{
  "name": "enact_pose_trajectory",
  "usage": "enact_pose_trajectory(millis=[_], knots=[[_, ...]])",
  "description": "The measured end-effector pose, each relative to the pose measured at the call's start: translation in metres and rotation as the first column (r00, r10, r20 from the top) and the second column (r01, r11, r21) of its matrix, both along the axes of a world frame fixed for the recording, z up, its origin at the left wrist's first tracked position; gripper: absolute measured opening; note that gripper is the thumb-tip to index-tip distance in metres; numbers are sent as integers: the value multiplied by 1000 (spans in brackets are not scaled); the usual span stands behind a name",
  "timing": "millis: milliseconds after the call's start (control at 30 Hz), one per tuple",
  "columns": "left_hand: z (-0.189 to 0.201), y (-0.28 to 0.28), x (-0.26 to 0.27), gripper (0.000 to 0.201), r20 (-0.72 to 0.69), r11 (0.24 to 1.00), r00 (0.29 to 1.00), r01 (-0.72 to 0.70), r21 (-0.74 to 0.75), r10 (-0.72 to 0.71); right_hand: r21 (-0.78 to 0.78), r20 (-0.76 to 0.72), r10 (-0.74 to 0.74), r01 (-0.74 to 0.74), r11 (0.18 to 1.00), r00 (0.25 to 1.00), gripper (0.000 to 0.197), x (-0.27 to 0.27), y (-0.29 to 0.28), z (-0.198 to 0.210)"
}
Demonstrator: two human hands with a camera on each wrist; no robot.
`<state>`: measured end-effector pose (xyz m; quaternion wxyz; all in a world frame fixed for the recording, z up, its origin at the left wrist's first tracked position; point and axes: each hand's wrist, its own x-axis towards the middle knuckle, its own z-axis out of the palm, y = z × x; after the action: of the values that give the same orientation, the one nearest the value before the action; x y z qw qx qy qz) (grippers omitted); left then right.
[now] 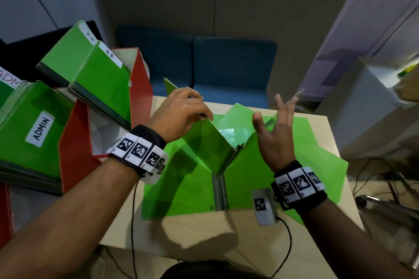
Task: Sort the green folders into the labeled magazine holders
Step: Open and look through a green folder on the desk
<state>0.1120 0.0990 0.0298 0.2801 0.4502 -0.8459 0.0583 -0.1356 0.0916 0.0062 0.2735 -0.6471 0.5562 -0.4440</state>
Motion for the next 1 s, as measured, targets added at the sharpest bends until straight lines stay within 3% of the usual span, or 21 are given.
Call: enact_pose_trajectory(millis=[133,233,300,400,533,700,833,933,1000], knots=[[-17,-3,-26,19,-104,999,994,-35,14,36,192,108,62,-82,978,992,98,20,-5,3],[-32,1,-45,47,-185,991,977,-86,105,105,322,211,168,-231,918,963,109,31,-5,-6],[-42,6,-56,72,-236,969,959,-101,223,155,359,145,245,-282,889,958,101,37,-3,-15],[-56,15,-68,97,-289,930,938,-78,360,191,385,44,306,-299,873,951,69,45,-1,-29],[-66,24,-79,90,-387,895,892,-42,444,234,280,36,270,-269,921,962,30,48,2,-27],[-74,36,-87,89,-429,829,844,-32,558,321,194,107,237,-254,948,966,25,52,6,-13],[-74,35,-86,108,-511,841,782,-31,539,356,79,66,273,-278,957,960,13,52,10,3],[-66,37,-80,82,-492,882,778,-163,442,391,9,4,302,-302,953,953,19,58,14,14],[-53,37,-81,51,-520,935,797,-153,319,308,0,12,330,-330,944,944,33,64,17,17]])
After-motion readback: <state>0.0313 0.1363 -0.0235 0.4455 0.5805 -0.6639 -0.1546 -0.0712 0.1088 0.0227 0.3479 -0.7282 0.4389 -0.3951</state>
